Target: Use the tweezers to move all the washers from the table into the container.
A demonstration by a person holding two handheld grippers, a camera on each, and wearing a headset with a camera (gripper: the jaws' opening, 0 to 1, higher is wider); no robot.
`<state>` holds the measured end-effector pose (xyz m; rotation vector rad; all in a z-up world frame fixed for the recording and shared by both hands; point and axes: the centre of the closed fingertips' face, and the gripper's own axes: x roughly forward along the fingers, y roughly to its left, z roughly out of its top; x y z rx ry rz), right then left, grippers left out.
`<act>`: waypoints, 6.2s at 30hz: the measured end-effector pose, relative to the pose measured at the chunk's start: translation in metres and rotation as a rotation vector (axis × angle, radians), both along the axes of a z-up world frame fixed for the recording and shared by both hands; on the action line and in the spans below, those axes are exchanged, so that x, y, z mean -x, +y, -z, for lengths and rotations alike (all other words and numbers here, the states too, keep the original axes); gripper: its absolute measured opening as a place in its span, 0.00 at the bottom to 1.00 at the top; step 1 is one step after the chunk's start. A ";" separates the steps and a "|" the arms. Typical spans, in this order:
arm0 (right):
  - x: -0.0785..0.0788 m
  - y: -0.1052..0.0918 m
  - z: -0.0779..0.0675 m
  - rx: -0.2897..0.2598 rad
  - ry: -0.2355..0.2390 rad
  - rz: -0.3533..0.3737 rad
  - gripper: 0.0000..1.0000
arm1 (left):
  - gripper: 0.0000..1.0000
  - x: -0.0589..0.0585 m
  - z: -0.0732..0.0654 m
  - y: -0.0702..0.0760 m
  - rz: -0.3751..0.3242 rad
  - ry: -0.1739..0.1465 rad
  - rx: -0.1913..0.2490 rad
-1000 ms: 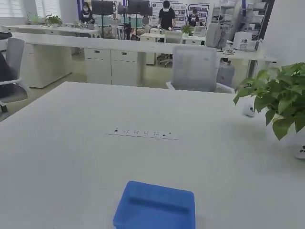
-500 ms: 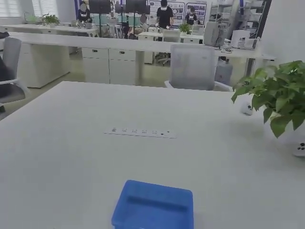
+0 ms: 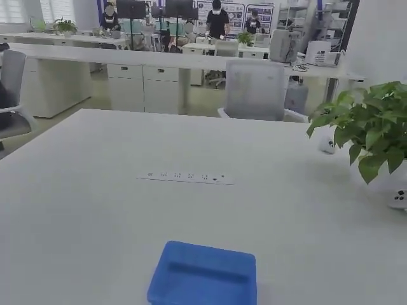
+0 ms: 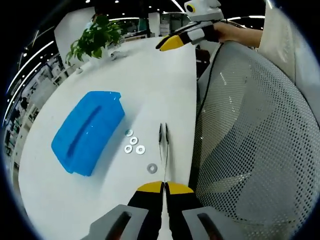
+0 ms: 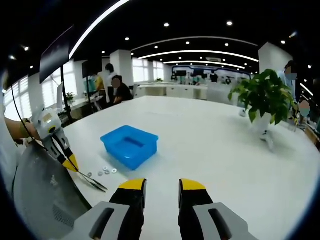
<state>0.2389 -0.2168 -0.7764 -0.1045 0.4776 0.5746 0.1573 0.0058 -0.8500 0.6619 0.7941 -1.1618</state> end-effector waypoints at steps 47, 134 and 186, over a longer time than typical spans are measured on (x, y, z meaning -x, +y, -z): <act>0.073 0.192 0.073 0.253 0.122 -0.905 0.08 | 0.00 0.010 -0.076 -0.034 0.122 -0.184 0.095; 0.057 0.231 0.057 0.030 0.100 -0.836 0.03 | 0.65 -0.046 -0.103 0.064 -0.755 -0.277 0.575; -0.109 0.156 0.039 -0.019 0.128 -0.365 0.03 | 0.92 -0.052 -0.086 0.076 -0.792 -0.432 0.525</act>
